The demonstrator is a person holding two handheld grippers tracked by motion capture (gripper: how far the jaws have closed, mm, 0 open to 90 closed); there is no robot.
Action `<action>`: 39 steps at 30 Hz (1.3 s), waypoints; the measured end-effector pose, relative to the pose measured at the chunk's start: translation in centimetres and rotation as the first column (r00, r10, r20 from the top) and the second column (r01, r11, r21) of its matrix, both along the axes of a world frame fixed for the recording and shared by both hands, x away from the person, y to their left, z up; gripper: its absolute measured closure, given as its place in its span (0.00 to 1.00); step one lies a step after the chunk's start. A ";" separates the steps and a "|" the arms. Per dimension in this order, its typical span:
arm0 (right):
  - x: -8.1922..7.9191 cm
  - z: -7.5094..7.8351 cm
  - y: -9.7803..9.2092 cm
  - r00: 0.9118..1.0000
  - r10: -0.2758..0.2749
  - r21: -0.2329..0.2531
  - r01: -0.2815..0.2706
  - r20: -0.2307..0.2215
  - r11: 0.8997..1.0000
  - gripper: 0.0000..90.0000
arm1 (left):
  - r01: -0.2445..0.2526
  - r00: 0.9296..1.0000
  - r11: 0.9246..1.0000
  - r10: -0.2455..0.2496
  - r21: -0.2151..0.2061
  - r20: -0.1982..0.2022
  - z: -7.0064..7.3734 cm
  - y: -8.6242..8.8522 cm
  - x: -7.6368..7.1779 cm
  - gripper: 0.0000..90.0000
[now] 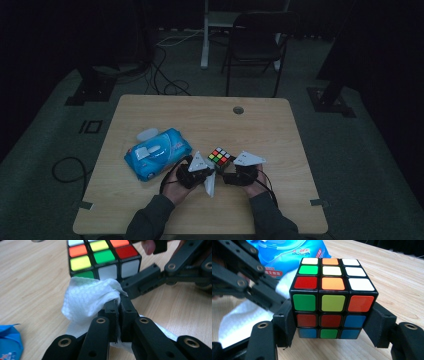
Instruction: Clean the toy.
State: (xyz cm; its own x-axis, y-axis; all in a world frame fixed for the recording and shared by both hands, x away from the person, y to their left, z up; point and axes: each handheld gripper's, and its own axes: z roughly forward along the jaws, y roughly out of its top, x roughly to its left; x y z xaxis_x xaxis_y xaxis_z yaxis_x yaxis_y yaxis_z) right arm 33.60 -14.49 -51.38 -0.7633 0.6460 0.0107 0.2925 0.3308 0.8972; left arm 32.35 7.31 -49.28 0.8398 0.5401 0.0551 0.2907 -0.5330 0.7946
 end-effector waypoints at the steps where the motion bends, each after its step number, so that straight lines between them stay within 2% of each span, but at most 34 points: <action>1: 0.0 0.0 0.0 1.000 0.001 -0.001 -0.001 -0.001 1.000 0.38 | -0.002 1.000 1.000 0.002 -0.003 0.005 0.3 0.1 0.0 0.98; 8: 0.0 -0.2 0.1 1.000 0.007 -0.007 -0.007 -0.005 1.000 0.38 | -0.010 0.999 1.000 0.011 -0.019 0.034 1.4 0.5 0.0 0.98; 13: 0.0 -0.3 0.2 1.000 0.011 -0.010 -0.011 -0.011 1.000 0.38 | 0.001 0.999 0.999 0.001 -0.037 0.047 2.2 0.5 -0.1 0.98; 18: 0.0 -0.3 0.3 1.000 0.016 -0.012 -0.016 -0.013 1.000 0.38 | 0.016 0.998 0.999 -0.013 -0.038 0.057 2.4 0.3 -0.4 0.98; 27: 0.0 -0.2 0.2 1.000 0.012 -0.009 -0.013 -0.009 1.000 0.38 | -0.009 0.999 0.999 0.011 -0.039 0.051 2.1 0.9 0.1 0.98; 39: -0.2 0.2 0.1 1.000 0.018 0.005 -0.018 -0.005 1.000 0.38 | -0.051 0.998 0.995 0.054 -0.089 0.033 2.2 2.4 1.0 0.98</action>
